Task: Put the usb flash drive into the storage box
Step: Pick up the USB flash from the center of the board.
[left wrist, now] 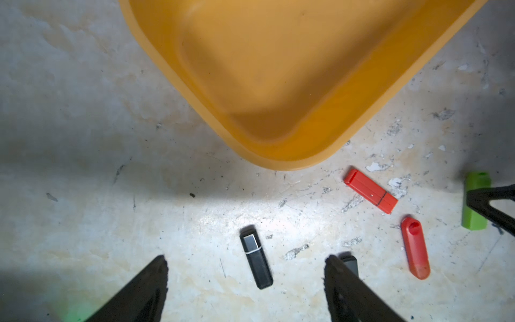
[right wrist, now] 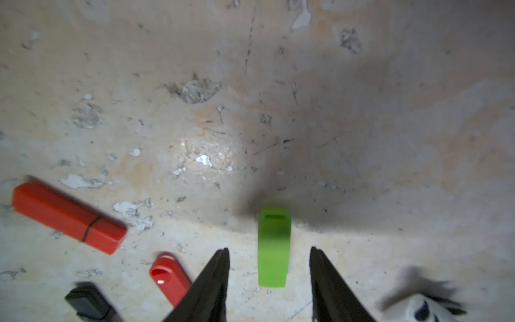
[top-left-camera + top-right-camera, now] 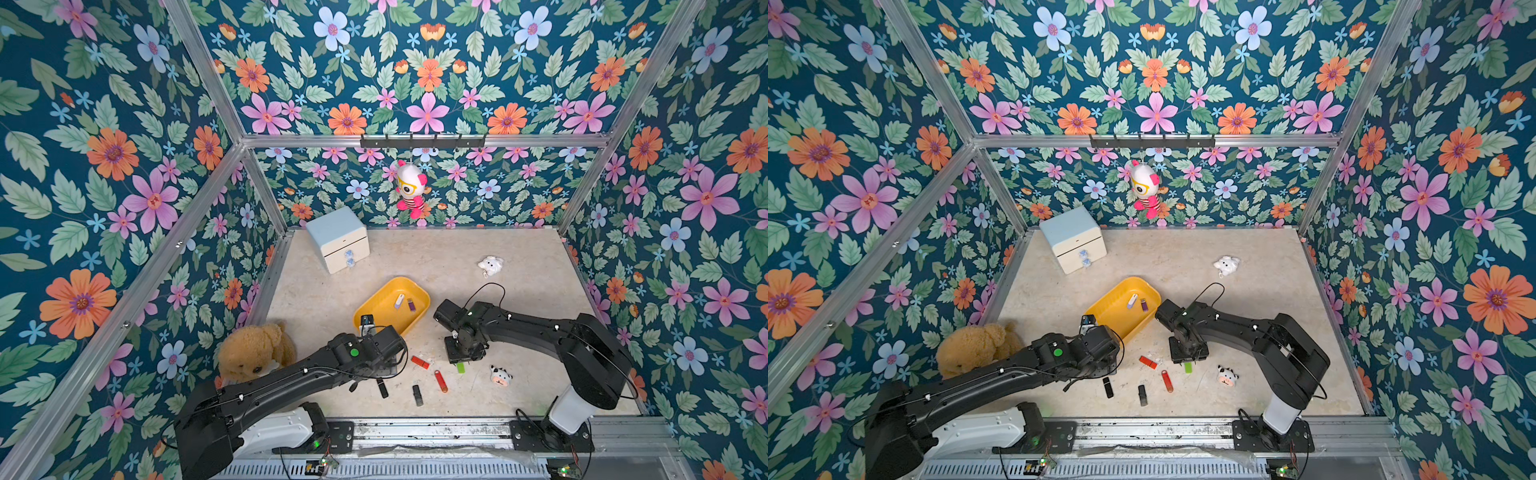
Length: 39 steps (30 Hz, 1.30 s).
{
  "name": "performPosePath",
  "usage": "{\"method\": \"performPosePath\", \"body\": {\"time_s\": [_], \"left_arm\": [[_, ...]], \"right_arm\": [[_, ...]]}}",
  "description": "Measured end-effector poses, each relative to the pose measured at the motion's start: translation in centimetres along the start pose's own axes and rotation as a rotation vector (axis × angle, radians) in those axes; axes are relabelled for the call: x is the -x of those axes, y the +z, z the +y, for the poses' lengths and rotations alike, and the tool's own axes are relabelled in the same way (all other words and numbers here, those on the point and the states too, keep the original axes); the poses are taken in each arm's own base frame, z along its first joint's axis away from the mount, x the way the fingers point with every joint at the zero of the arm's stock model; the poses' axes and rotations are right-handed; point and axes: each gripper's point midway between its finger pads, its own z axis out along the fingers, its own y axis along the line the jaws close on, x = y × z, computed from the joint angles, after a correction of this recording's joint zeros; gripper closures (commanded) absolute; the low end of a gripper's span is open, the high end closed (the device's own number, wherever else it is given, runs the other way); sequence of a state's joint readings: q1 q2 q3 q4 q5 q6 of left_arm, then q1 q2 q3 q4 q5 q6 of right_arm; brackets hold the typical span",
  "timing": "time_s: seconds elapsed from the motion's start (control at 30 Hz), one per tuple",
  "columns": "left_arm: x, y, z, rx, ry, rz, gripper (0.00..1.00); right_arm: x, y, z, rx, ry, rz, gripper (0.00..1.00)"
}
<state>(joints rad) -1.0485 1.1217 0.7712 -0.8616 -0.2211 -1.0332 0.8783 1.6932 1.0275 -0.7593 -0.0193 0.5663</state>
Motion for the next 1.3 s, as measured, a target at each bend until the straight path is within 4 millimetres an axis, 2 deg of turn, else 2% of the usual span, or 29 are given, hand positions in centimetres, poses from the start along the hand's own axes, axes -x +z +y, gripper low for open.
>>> {"method": "performPosePath", "body": {"time_s": [0.43, 0.8, 1.13, 1.3], "left_arm": [[-1.8, 1.4, -1.4, -0.015, -0.008, 0.027, 0.10], [-3.4, 2.9, -1.9, -0.014, -0.006, 0.046, 0.11], [-5.2, 4.1, -1.2, 0.024, -0.028, 0.093, 0.13], [-5.8, 4.7, -1.0, 0.036, -0.050, 0.109, 0.16]], "right_arm": [[-0.3, 1.1, -0.3, -0.014, 0.012, 0.015, 0.59], [-0.7, 1.4, -0.6, -0.004, 0.019, 0.009, 0.82], [-0.8, 1.4, -0.6, -0.002, 0.020, 0.005, 0.97], [-0.7, 1.4, -0.6, -0.002, 0.020, 0.005, 1.00]]}}
